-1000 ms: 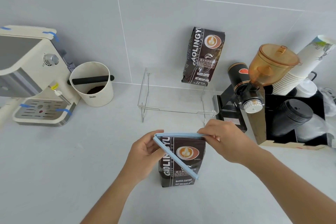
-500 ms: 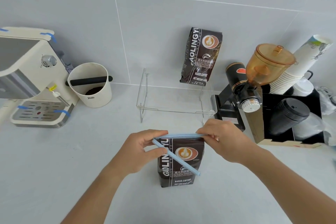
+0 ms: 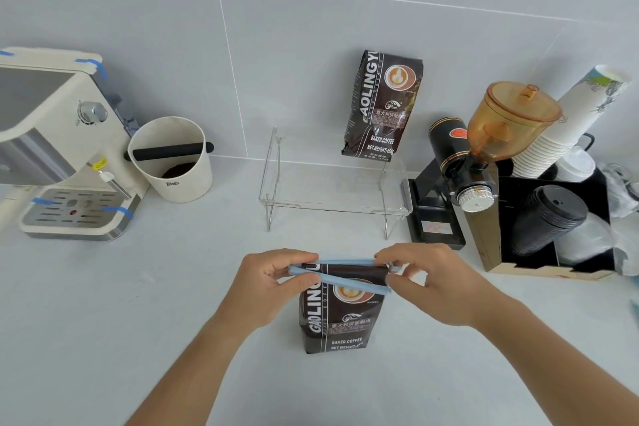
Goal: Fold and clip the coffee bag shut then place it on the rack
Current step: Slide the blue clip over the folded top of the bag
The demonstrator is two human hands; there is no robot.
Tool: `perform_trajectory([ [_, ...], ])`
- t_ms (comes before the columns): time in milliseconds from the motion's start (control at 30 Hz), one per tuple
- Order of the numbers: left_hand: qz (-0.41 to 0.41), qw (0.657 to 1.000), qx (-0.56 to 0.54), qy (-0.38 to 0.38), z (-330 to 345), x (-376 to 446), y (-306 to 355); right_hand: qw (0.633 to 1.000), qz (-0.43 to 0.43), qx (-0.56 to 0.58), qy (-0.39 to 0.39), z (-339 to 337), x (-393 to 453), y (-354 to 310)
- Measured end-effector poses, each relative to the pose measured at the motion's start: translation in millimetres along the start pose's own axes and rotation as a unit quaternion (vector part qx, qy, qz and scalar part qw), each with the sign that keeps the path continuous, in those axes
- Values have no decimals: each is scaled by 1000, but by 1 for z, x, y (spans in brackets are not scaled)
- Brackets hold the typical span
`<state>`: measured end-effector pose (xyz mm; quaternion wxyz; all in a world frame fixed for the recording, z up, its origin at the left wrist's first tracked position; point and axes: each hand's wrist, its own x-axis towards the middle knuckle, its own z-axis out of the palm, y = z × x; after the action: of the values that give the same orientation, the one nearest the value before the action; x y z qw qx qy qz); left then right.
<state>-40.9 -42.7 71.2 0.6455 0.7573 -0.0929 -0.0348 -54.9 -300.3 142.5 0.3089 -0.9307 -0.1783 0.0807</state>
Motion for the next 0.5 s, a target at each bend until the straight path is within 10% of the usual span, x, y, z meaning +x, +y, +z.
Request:
perform_trajectory([
  [500, -37, 992, -111, 54, 14, -4, -3, 983, 89, 130, 98, 22, 7, 11],
])
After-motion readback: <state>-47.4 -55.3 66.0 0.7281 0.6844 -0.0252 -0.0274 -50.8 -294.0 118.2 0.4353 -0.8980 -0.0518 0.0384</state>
